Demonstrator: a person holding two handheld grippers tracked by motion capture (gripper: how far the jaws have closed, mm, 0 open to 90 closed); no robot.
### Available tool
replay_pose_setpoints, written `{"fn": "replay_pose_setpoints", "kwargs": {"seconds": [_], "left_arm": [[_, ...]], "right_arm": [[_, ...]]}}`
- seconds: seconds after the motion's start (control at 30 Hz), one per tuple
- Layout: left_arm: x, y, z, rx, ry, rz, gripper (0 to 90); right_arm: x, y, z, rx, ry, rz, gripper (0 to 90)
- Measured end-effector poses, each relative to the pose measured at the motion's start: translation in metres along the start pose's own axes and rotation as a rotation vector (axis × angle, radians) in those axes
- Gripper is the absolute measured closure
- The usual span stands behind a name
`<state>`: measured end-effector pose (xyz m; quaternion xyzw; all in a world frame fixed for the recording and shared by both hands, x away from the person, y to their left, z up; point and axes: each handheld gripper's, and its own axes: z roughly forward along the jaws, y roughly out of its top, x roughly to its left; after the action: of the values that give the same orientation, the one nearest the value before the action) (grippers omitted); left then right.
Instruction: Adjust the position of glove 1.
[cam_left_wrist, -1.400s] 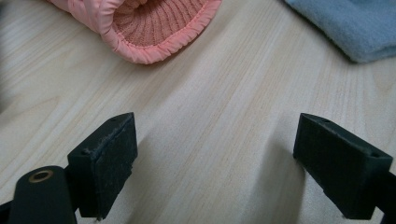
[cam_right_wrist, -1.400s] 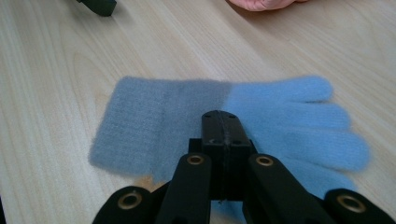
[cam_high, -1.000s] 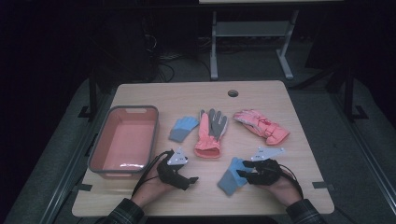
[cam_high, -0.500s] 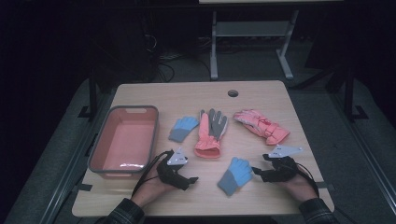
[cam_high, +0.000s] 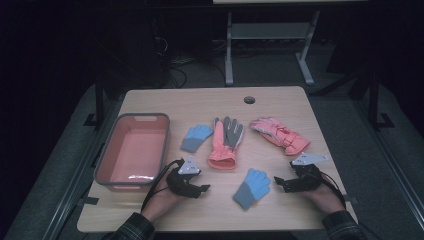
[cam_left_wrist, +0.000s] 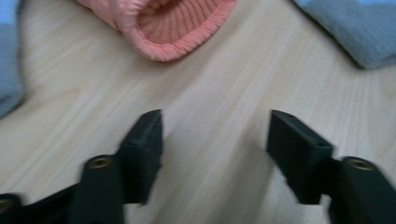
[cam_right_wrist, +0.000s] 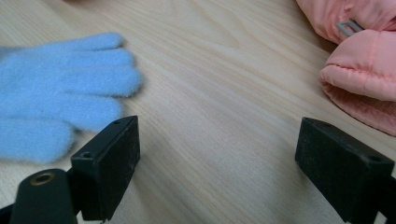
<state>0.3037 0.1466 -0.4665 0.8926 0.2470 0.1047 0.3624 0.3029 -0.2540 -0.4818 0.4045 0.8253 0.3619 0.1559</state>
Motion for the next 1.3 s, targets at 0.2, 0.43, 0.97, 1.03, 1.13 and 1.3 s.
{"fn": "replay_pose_setpoints", "kwargs": {"seconds": [0.2, 0.43, 0.97, 1.03, 1.13, 1.3], "left_arm": [[0.001, 0.017, -0.009, -0.051, 0.039, -0.051, 77.0], [0.008, 0.039, -0.012, -0.075, 0.115, -0.105, 89.4], [0.030, 0.054, 0.015, -0.060, 0.182, -0.170, 89.4], [0.032, 0.054, 0.019, -0.049, 0.166, -0.172, 89.4], [0.035, 0.055, 0.021, -0.041, 0.140, -0.163, 89.4], [0.032, 0.060, 0.026, -0.042, 0.103, -0.149, 89.4]], "right_arm": [[0.000, 0.000, 0.000, 0.000, 0.000, -0.002, 12.9], [0.000, 0.000, 0.000, 0.000, 0.004, -0.002, 12.7], [0.001, 0.000, 0.000, -0.001, 0.005, -0.002, 12.7], [0.001, 0.000, 0.000, -0.001, 0.006, -0.003, 12.8], [0.001, 0.000, 0.000, -0.001, 0.007, -0.004, 12.7], [0.001, 0.000, 0.000, -0.001, 0.007, -0.004, 12.7]]}}
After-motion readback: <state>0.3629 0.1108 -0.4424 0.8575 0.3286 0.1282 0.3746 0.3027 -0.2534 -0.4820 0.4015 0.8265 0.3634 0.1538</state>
